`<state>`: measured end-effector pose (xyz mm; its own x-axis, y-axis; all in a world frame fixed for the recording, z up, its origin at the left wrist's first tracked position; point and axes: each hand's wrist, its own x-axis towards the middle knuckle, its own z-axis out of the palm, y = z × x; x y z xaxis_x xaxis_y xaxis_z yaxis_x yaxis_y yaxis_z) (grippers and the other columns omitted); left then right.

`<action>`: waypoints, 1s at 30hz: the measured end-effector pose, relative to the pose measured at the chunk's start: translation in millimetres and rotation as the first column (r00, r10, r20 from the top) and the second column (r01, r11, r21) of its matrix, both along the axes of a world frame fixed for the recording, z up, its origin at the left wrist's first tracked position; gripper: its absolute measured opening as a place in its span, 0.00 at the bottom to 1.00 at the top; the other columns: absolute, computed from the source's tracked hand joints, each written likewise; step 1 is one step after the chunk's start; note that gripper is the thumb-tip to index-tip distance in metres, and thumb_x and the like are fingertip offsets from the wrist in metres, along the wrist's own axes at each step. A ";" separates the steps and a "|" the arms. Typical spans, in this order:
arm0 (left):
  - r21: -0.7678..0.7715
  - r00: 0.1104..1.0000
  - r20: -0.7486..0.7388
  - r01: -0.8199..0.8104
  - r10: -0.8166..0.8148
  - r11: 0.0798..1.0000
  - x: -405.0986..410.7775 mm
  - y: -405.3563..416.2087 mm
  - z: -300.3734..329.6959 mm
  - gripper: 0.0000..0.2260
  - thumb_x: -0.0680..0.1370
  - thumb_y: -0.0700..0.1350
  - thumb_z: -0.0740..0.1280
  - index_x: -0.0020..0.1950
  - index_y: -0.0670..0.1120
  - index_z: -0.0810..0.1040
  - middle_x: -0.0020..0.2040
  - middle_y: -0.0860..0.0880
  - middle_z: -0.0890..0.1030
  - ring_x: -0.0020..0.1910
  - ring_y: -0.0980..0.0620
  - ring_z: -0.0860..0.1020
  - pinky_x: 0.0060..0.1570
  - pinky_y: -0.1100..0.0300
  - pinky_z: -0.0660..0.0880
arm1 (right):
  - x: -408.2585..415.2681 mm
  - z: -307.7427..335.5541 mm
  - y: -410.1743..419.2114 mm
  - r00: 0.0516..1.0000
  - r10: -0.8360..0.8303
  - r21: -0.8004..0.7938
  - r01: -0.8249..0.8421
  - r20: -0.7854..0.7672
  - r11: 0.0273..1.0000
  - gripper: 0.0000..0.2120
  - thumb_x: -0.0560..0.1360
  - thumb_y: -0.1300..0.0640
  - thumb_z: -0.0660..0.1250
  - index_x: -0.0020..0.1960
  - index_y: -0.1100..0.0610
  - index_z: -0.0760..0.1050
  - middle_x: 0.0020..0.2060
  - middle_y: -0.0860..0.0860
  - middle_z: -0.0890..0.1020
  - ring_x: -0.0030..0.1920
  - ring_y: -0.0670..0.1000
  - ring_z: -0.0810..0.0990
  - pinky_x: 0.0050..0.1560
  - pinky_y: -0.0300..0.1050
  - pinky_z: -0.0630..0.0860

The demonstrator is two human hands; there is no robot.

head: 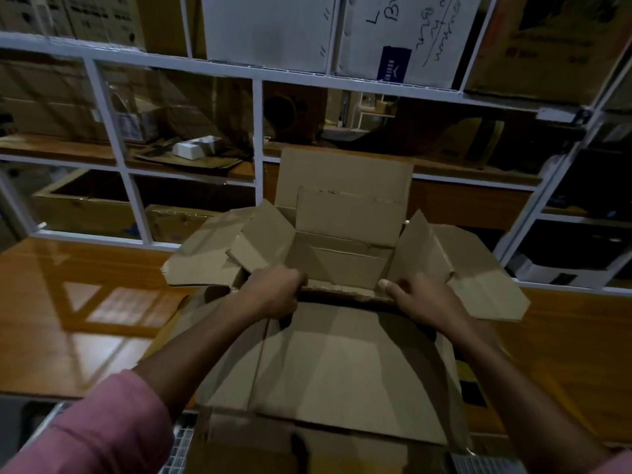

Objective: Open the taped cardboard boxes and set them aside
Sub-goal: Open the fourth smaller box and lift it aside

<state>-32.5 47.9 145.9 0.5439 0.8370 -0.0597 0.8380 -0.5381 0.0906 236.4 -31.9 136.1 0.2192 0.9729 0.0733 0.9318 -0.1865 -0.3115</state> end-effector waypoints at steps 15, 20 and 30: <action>0.273 0.953 0.230 0.132 -0.198 0.953 67.5 -50.9 -22.3 0.27 0.83 0.59 0.54 0.80 0.49 0.60 0.83 0.46 0.56 0.82 0.42 0.46 0.78 0.36 0.48 | 13.3 -27.0 -35.8 0.997 -0.013 0.415 -0.020 0.075 0.910 0.26 0.83 0.37 0.52 0.65 0.54 0.75 0.61 0.53 0.79 0.63 0.53 0.75 0.63 0.55 0.72; 0.308 0.882 0.316 0.253 -0.349 0.917 130.3 -82.3 -25.4 0.27 0.83 0.57 0.57 0.80 0.48 0.61 0.83 0.45 0.53 0.82 0.41 0.43 0.78 0.35 0.49 | 31.9 -28.7 -69.9 0.994 -0.067 0.491 0.015 0.089 0.871 0.26 0.82 0.39 0.54 0.71 0.55 0.72 0.70 0.54 0.74 0.73 0.56 0.68 0.72 0.58 0.66; 0.369 0.771 0.274 0.467 -0.574 0.804 309.0 -167.2 -30.4 0.31 0.78 0.53 0.65 0.79 0.45 0.62 0.82 0.42 0.57 0.81 0.37 0.50 0.75 0.35 0.55 | 185.4 -48.8 -192.1 0.945 -0.327 0.519 0.289 -0.019 0.805 0.30 0.82 0.36 0.53 0.72 0.57 0.69 0.71 0.55 0.72 0.72 0.59 0.68 0.66 0.63 0.70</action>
